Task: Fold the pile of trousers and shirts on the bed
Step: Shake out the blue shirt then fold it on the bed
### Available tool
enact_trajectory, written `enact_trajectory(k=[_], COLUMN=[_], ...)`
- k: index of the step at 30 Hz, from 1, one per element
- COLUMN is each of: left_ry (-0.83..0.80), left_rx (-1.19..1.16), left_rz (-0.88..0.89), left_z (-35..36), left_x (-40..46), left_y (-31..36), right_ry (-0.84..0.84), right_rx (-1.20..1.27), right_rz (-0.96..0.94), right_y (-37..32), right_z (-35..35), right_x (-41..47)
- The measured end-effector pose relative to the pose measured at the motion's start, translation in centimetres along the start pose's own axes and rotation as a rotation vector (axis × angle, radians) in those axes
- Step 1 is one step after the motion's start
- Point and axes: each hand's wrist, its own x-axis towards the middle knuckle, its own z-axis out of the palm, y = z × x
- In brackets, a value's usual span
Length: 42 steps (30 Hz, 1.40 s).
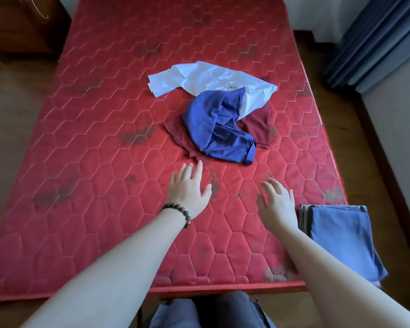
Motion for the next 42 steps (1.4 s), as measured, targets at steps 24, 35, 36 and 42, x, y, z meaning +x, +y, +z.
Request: enact_trajectory(k=[24,35,36,42], left_ry=[0.101,0.157,0.171,0.266], left_rx=[0.075,0.132,0.137,0.130], left_rz=[0.073,0.103,0.113,0.155], left_z=[30.1,21.6,19.8,5.7], left_x=[29.8,23.0,22.0,16.8], left_y=[-5.8,-4.6,-4.4,-1.7], right_ry=[-0.053,-0.019,-0.017,0.070], right_rx=[-0.123,0.004,0.037,0.264], right_rz=[-0.218,-0.107,-0.102,-0.105], right_y=[14.2,9.3,8.3,0.8], right_z=[24.6,19.7,18.2,5.0], right_x=[32.7,24.0,23.0,18.2])
